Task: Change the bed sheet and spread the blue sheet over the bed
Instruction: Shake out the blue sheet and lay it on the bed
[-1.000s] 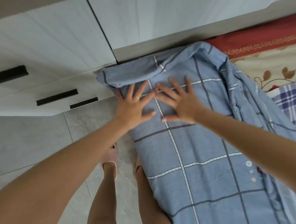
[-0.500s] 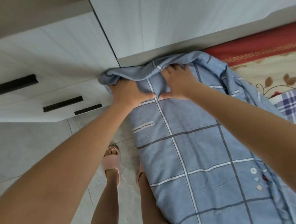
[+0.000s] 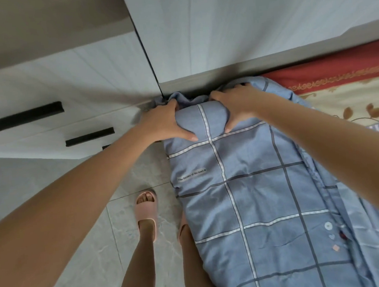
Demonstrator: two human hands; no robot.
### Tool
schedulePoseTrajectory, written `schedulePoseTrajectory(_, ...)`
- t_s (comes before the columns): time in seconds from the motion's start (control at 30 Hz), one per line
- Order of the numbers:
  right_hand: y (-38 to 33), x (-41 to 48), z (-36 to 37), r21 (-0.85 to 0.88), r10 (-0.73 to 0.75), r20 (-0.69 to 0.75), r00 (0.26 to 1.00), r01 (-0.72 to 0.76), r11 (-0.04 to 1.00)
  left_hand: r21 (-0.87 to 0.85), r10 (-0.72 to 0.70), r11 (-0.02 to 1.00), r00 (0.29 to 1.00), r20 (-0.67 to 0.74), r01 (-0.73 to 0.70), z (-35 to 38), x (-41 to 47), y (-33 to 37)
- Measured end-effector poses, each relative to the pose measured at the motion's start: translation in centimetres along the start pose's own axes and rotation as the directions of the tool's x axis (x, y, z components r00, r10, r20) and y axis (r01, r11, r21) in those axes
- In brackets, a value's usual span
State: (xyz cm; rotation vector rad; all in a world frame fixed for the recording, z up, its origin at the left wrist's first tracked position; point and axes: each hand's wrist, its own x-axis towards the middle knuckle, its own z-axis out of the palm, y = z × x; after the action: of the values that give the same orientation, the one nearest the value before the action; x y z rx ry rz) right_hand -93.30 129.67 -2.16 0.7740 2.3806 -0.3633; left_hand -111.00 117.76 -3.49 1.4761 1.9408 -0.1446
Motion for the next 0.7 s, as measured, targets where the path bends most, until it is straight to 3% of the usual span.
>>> schedulePoseTrajectory(0.1,0.9,0.4,-1.9,0.101,-0.009,0.207,0.978,-0.012,0.995,-0.212,0.019,0.977,0.995,0.102,0.003,-0.5,-0.4,-1.5)
schedulePoseTrajectory(0.2,1.3,1.3,-2.9,0.156,-0.035,0.397,0.917,-0.030,0.987,-0.348,0.005,0.937,0.996,0.090,0.027,-0.2,-1.0,-2.6)
schedulePoseTrajectory(0.37,0.5,2.8,-2.2,0.083,-0.005,0.372,0.928,-0.028,0.996,-0.585,0.002,0.807,0.991,0.135,0.078,1.2,-1.7,-3.8)
schedulePoseTrajectory(0.47,1.0,2.6,-2.0,0.157,-0.032,0.368,0.929,-0.029,0.987,-0.665,0.024,0.743,0.992,0.126,0.066,1.5,-1.6,-4.1)
schedulePoseTrajectory(0.57,1.7,2.8,-2.7,0.185,0.002,0.451,0.892,-0.096,0.978,-0.747,0.016,0.658,0.991,0.133,0.090,1.8,-1.3,-4.3)
schedulePoseTrajectory(0.63,1.6,3.7,-3.1,0.141,0.062,0.511,0.857,-0.155,0.978,-0.776,-0.057,0.611,0.986,0.155,0.158,2.6,-1.0,-4.7)
schedulePoseTrajectory(0.7,1.2,4.9,-2.3,0.148,0.076,0.478,0.875,-0.166,0.975,-0.776,-0.200,0.569,0.961,0.192,0.273,3.7,-0.5,-5.3)
